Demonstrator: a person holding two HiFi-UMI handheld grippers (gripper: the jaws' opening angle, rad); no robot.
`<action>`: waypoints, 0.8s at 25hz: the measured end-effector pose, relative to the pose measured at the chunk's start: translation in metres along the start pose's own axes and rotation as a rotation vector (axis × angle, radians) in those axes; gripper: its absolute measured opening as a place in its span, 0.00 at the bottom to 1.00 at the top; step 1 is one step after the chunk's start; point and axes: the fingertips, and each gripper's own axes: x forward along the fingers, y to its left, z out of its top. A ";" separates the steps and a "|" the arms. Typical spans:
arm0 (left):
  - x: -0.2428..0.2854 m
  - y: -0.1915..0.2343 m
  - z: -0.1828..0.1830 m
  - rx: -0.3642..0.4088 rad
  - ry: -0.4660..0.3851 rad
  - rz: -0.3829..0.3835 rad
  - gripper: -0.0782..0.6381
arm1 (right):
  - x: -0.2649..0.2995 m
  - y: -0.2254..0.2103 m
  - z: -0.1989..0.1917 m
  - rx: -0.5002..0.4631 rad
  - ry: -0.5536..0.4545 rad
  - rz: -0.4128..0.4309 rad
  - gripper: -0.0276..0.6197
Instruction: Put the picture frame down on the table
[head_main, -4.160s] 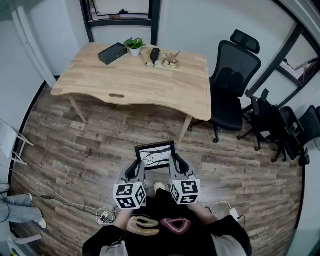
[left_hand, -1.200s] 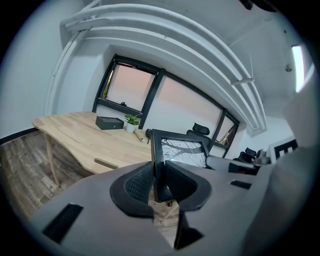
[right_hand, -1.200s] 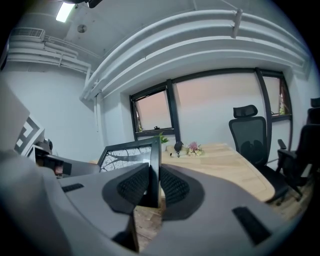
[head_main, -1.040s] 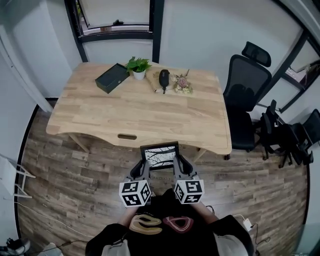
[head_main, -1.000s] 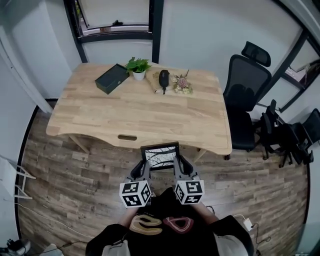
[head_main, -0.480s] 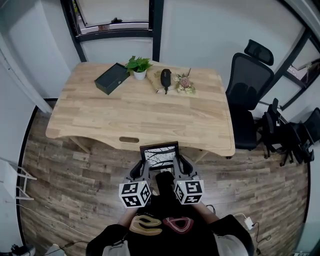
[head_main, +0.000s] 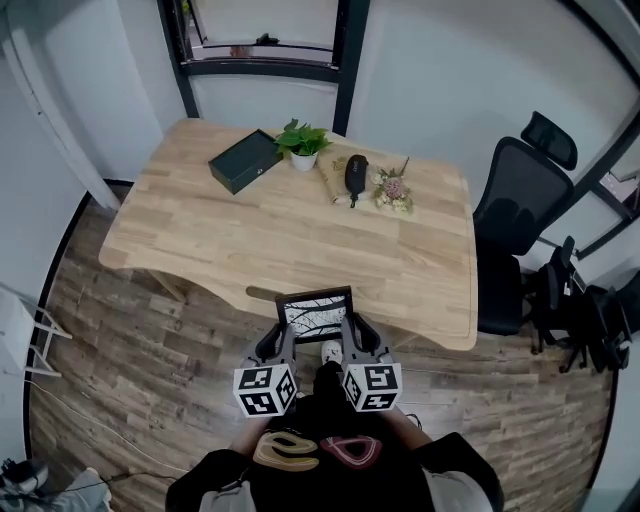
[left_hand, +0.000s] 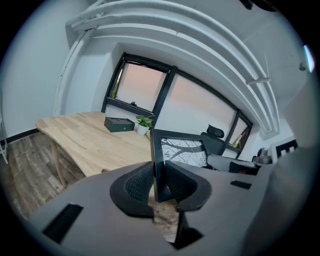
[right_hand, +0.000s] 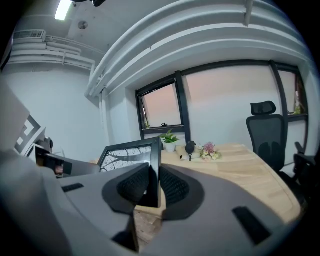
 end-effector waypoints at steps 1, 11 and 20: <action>0.005 0.001 0.003 -0.001 0.001 0.007 0.23 | 0.006 -0.002 0.002 -0.001 0.003 0.007 0.16; 0.064 0.007 0.034 -0.024 -0.013 0.075 0.23 | 0.071 -0.033 0.024 -0.015 0.023 0.074 0.16; 0.119 -0.003 0.058 -0.045 -0.029 0.117 0.23 | 0.122 -0.073 0.047 -0.040 0.032 0.119 0.16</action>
